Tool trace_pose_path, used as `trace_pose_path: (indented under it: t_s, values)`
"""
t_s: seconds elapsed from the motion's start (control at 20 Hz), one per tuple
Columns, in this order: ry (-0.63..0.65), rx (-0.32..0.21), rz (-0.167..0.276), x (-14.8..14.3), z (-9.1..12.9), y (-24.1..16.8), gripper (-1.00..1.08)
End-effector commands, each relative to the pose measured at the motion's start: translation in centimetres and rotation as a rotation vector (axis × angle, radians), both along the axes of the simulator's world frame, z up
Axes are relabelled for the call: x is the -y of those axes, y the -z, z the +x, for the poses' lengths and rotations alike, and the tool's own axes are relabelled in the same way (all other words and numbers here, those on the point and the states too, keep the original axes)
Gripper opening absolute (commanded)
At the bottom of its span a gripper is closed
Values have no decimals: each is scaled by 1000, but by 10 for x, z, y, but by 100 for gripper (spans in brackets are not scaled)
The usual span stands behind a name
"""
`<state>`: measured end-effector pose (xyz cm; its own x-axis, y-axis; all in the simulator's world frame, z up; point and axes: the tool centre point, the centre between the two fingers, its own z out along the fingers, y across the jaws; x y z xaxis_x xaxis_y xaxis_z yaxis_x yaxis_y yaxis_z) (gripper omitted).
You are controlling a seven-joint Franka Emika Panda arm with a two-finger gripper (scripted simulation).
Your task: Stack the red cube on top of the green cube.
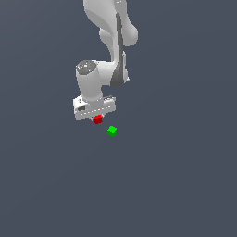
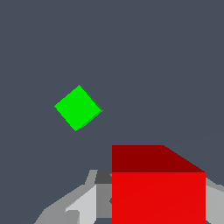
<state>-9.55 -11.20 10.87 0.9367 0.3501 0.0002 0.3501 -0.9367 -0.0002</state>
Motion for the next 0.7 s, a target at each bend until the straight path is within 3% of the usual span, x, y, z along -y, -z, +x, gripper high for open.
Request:
trace_pose_path:
  t_s: [0.0, 0.35, 0.65]
  values:
    - [-1, 0, 1, -13, 4, 8, -100]
    - [-1, 0, 1, -57, 18, 36, -100]
    - [-1, 0, 0, -75, 24, 48, -100]
